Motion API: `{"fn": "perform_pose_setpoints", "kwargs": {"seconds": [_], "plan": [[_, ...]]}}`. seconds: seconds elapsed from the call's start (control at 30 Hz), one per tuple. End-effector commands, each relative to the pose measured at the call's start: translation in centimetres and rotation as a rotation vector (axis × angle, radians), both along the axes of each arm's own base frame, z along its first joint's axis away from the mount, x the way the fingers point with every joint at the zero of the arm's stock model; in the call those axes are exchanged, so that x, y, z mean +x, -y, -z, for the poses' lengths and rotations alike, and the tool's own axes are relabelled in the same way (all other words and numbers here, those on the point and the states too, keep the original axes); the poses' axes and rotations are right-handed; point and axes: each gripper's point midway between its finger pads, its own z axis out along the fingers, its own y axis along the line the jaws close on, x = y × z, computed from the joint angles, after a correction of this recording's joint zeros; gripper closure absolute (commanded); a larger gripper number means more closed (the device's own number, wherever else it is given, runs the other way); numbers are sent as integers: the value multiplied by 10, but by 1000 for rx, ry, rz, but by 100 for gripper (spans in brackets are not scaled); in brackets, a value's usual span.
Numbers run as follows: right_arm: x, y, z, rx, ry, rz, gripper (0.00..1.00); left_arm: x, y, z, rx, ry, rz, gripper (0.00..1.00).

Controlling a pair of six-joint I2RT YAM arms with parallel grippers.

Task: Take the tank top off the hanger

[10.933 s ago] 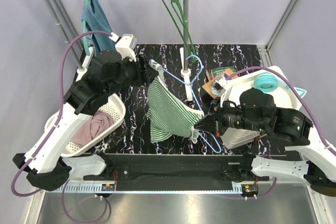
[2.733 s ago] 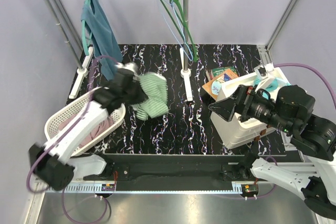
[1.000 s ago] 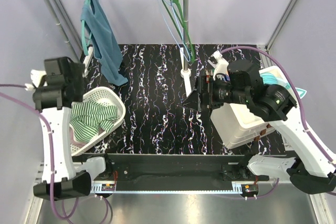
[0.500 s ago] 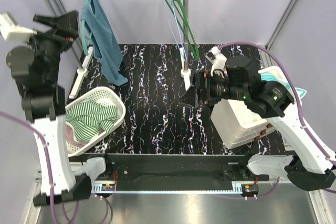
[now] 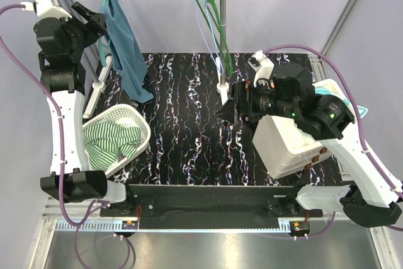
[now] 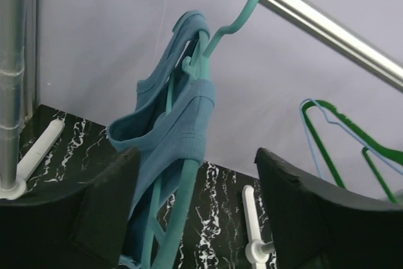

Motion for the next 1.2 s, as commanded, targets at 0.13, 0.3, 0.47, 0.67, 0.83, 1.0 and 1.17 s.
{"fn": "perform_pose_setpoints", "kwargs": {"seconds": [0.13,0.3,0.47,0.67,0.83,1.0,1.17], "plan": [[11,-1,-24,21,106,-2,0,7,2,11,51,-4,30,44],[9,1,-25,19,111,-2,0,17,3,26,38,-35,45,50],[7,4,-27,25,112,6,0,25,9,29,27,-44,79,62],[4,8,-29,35,109,17,0,26,19,7,24,-6,113,94],[1,9,-32,51,103,16,0,11,28,-34,10,71,146,100],[-3,10,-32,60,94,13,0,-12,43,-76,-27,155,212,100],[-5,8,-36,69,97,-2,0,-33,65,-82,-105,161,320,100]]}}
